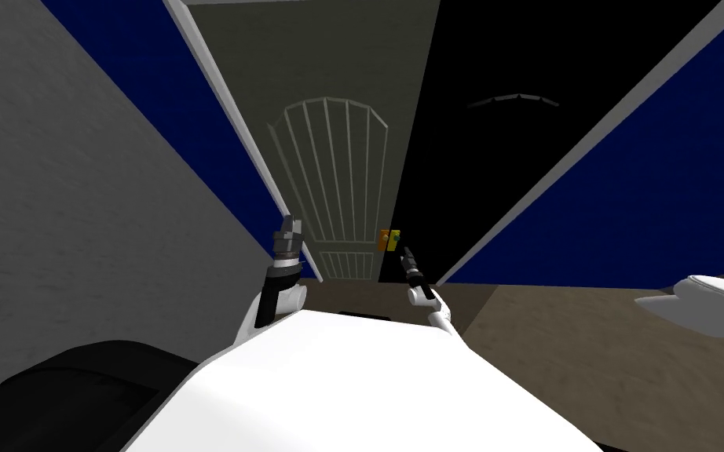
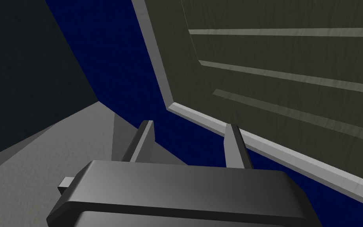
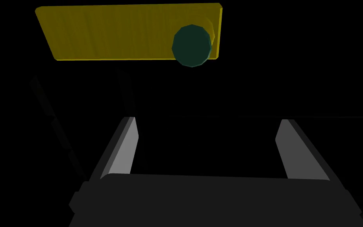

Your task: Pull the door open

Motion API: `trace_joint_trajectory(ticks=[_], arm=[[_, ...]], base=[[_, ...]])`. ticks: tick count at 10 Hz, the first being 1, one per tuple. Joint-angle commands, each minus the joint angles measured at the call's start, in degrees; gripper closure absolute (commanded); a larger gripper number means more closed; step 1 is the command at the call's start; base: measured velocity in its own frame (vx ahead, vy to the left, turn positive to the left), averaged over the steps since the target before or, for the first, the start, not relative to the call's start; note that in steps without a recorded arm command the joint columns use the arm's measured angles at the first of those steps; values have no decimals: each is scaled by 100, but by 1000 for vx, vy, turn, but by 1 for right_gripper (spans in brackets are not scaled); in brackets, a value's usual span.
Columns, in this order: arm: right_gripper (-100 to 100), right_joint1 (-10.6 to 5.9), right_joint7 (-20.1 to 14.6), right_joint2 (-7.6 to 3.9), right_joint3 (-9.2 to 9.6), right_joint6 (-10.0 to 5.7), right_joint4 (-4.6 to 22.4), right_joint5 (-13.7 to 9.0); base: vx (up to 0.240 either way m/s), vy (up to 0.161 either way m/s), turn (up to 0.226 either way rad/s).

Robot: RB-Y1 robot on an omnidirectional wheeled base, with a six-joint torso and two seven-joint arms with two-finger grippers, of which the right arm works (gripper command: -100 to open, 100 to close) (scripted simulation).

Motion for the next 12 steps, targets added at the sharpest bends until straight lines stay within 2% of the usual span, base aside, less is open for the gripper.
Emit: trace_joint_trajectory(ticks=[1, 2, 8, 9, 10, 12], arm=[[-100, 0, 0, 0, 0, 0, 0, 0], [-100, 68, -32, -138, -161, -21, 150, -41], [-100, 207, -178, -606, -730, -112, 650, -188], [-100, 208, -194, -646, -780, -124, 698, -202], [-100, 176, -249, -742, -900, -165, 834, -238], [-100, 113, -283, -757, -924, -195, 890, -250]], base=[[88, -3, 13], [-45, -30, -87], [-52, -39, -1], [35, -3, 40], [100, 6, 159], [170, -6, 126]])
